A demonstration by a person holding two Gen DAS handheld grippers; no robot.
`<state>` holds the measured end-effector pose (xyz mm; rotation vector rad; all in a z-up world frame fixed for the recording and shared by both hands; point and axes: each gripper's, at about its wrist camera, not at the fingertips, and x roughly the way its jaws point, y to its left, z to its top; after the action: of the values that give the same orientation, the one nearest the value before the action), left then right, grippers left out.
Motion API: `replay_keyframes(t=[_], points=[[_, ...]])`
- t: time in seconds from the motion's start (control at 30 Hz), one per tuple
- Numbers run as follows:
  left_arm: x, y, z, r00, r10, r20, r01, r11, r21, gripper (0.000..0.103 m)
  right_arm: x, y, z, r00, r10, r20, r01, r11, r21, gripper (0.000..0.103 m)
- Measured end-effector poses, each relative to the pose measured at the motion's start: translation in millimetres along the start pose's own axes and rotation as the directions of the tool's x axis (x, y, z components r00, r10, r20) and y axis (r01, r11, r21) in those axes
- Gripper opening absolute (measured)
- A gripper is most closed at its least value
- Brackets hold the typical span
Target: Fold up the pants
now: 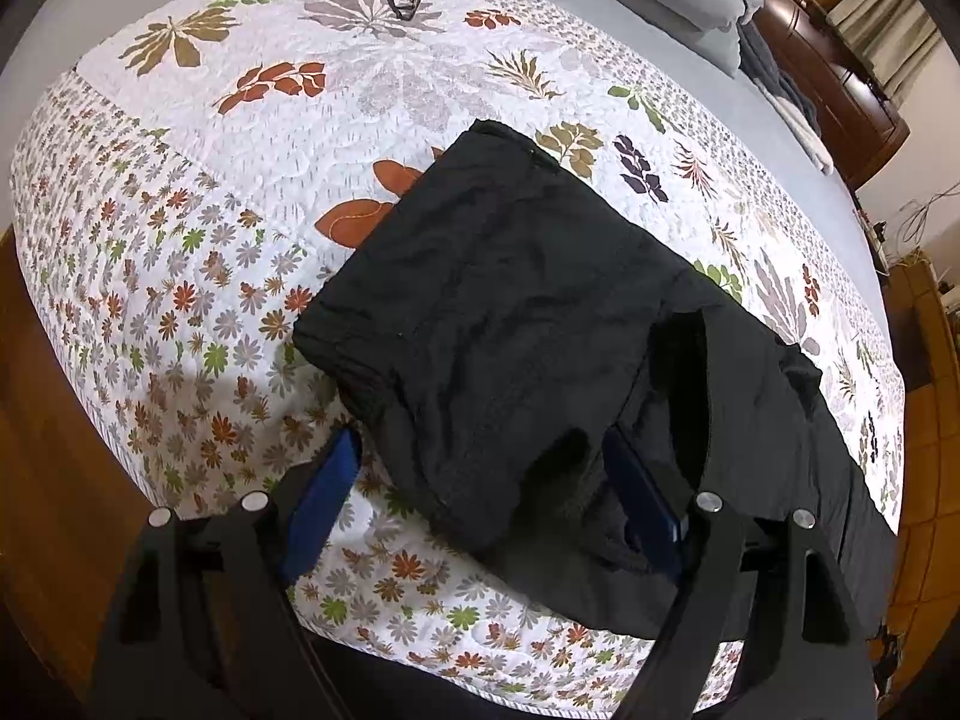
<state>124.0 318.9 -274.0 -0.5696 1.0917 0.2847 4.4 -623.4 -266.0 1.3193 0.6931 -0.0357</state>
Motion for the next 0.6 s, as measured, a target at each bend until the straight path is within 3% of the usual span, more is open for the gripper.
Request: replay_keyframes(t=[0.1,0.3,0.6], points=[[-3.0,-2.8,-2.0,0.999,0.002,0.042,-0.003,1.0,0.008,0.082,-4.9,18.7,-0.9,0.999,-0.035,0.008,0.035,0.998,-0.061,0.021],[-8.5,-13.8,-7.2,0.99,0.018,0.139,-0.028,0.997,0.073,0.083,-18.2,74.8,-11.3,0.994,-0.094,0.047,0.102,0.977,-0.19,0.02],[-11.7,0.6,-8.8,0.983,-0.051,0.175,0.052,0.999,0.0,0.084,-32.1,154.3,-41.0,0.983,-0.152,0.102,0.179,0.918,-0.354,0.019]])
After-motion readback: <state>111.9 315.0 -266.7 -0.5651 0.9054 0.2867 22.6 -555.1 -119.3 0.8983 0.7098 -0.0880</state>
